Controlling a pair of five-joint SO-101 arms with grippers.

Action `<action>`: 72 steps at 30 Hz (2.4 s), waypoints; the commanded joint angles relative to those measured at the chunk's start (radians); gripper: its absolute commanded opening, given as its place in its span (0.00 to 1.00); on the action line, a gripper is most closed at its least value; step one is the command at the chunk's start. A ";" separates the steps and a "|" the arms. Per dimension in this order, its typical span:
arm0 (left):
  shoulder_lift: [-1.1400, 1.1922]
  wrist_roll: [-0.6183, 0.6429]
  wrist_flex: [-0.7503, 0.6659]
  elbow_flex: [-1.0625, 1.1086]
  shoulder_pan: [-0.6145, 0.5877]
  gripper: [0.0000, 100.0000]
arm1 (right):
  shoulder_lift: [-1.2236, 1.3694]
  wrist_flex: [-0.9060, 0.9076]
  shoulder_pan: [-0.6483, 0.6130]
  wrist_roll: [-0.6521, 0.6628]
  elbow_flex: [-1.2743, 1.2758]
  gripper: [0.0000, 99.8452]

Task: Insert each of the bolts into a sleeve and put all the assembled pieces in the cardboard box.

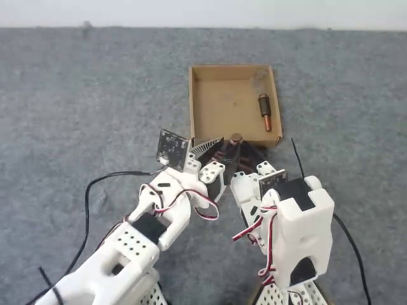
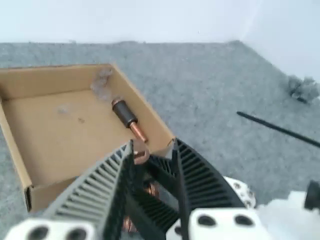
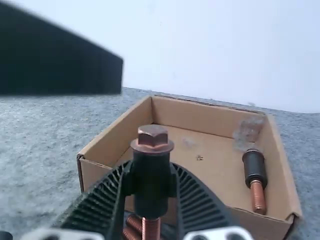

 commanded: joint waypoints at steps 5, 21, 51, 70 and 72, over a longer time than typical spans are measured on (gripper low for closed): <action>-0.055 0.011 -0.026 -0.013 -0.161 0.04 | -0.067 -0.024 0.013 0.002 -0.025 0.01; -0.057 -0.140 -0.028 0.182 -0.393 0.01 | -0.067 -0.024 0.015 0.002 -0.026 0.01; -0.058 -0.244 0.126 0.220 -0.660 0.01 | -0.065 -0.022 0.189 0.003 -0.256 0.01; -0.058 -0.245 0.121 0.219 -0.660 0.01 | -0.068 0.498 0.217 0.005 -0.661 0.01; -0.058 -0.245 0.121 0.219 -0.660 0.01 | -0.068 0.559 0.217 0.005 -0.686 0.01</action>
